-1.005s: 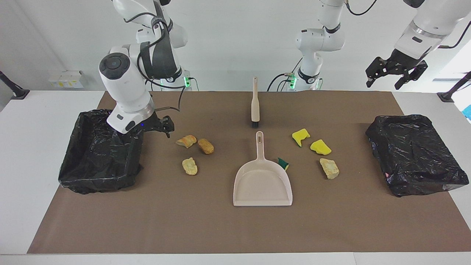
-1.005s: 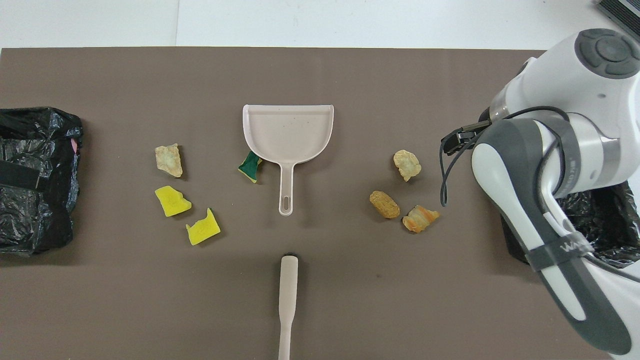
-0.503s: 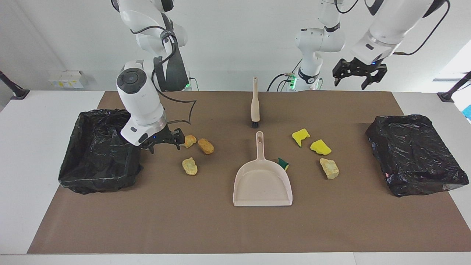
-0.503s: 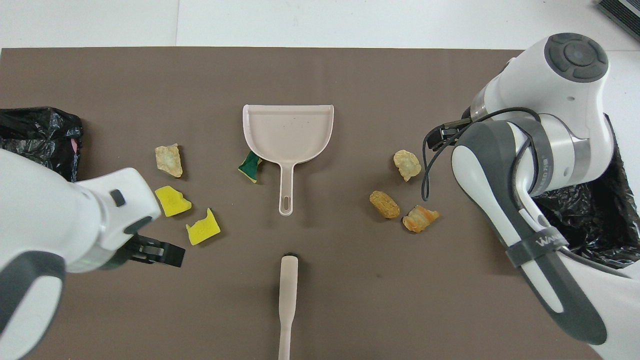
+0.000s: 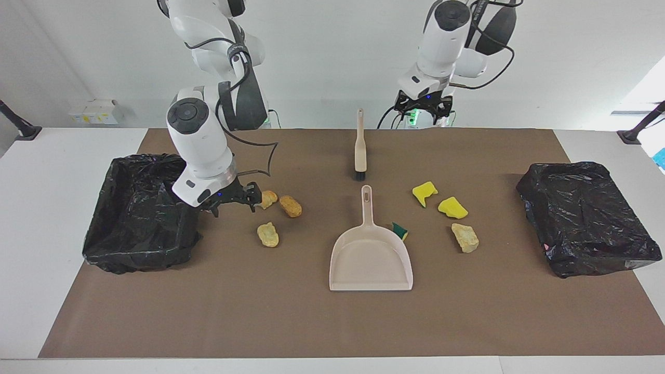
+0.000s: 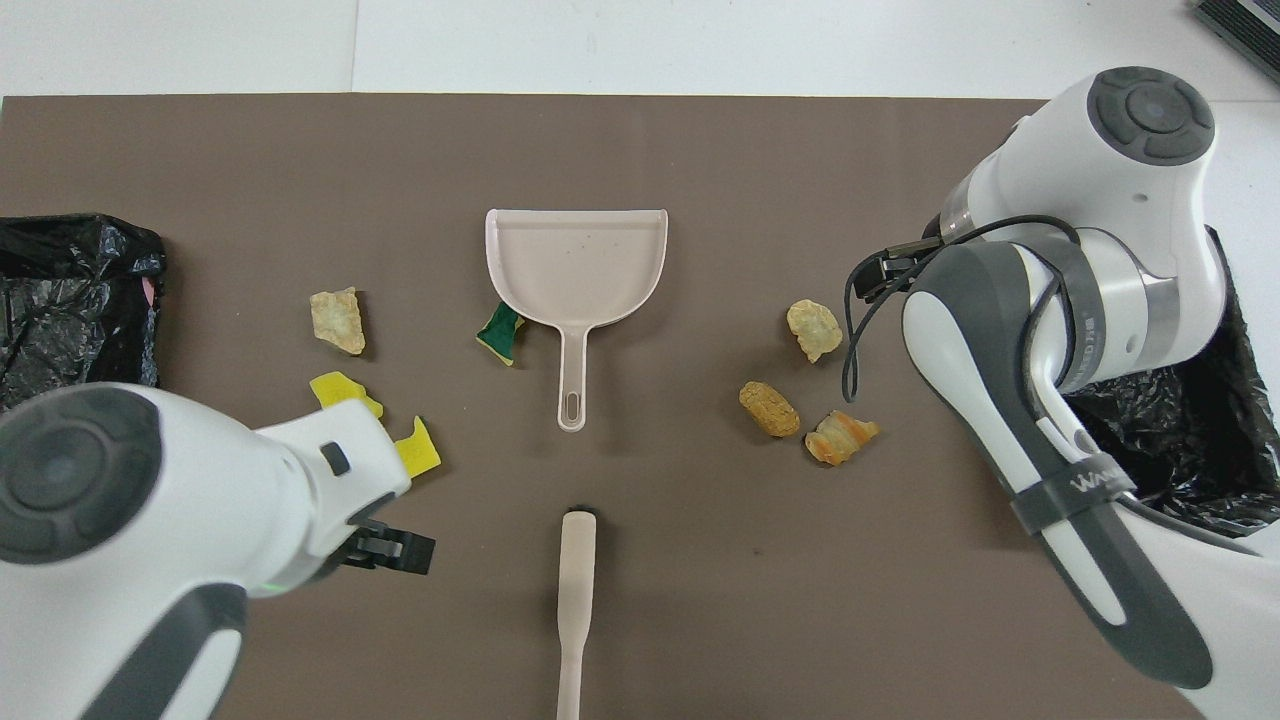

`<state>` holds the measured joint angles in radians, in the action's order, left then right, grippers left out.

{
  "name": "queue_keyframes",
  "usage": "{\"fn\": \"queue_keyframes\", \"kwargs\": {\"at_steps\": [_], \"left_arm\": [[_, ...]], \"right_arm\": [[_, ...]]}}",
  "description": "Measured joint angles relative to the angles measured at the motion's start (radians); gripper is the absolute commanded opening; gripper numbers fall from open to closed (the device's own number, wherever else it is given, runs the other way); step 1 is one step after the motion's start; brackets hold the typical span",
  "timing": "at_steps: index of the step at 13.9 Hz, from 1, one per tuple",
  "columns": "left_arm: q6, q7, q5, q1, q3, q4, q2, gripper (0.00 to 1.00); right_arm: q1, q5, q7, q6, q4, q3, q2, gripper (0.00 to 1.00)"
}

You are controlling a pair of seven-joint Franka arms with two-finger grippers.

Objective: Sweep and dump trash in bin

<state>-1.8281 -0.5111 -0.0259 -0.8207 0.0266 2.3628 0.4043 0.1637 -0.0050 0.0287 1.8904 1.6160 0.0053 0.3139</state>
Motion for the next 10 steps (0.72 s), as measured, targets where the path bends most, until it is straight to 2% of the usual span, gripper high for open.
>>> {"fn": "queue_keyframes", "kwargs": {"at_steps": [5,9,10], "left_arm": [[-0.279,-0.252,-0.002,-0.229,-0.001,0.181,-0.022,1.00],[-0.404,-0.354,-0.009,-0.285,0.000,0.224,-0.103,0.99],[-0.413,-0.364,-0.009,-0.286,0.001,0.224,-0.124,0.94]], "right_arm": [[0.000,0.002,0.001,0.038,0.040,0.000,0.000,1.00],[0.001,0.002,0.001,0.075,0.070,0.000,-0.005,1.00],[0.001,0.002,0.001,0.079,0.076,0.000,-0.007,1.00]]}}
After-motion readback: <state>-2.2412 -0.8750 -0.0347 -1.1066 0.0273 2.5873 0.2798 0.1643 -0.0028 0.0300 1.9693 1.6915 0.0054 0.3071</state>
